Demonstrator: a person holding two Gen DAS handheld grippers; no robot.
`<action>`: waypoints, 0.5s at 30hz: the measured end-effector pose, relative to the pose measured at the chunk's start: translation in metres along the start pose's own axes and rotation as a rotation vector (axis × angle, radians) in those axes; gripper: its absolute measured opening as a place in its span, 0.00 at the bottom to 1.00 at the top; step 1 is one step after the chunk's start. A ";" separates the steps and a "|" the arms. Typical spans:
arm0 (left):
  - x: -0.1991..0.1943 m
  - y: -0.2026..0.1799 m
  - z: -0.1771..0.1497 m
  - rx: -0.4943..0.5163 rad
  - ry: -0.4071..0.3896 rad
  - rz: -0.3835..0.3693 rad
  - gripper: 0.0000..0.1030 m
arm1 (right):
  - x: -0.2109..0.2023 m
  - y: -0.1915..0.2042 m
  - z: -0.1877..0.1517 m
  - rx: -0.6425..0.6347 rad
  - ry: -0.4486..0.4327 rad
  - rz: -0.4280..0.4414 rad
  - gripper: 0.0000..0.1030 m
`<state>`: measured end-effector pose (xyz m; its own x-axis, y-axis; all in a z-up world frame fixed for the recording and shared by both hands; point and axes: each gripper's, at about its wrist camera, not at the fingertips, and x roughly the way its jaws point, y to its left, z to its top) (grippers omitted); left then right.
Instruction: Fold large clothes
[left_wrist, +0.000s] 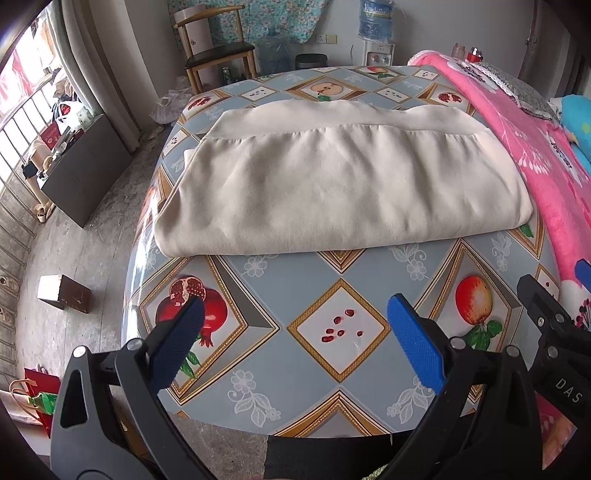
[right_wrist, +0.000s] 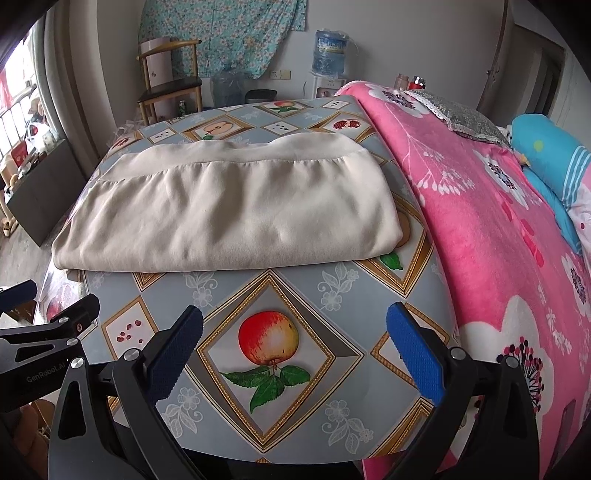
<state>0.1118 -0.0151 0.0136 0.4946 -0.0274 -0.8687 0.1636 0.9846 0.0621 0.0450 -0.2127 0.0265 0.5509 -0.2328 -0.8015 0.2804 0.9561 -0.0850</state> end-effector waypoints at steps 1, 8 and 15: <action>0.000 0.000 0.000 0.001 0.001 -0.001 0.93 | 0.000 0.000 0.000 -0.001 0.001 0.000 0.94; -0.001 -0.001 0.002 0.004 -0.001 -0.003 0.93 | 0.001 0.000 0.001 0.001 -0.001 0.002 0.94; 0.000 -0.002 0.001 0.004 0.008 -0.001 0.93 | 0.002 -0.001 0.000 0.002 0.006 0.004 0.94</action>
<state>0.1124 -0.0172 0.0145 0.4879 -0.0266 -0.8725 0.1674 0.9838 0.0636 0.0458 -0.2143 0.0255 0.5469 -0.2280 -0.8055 0.2797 0.9567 -0.0809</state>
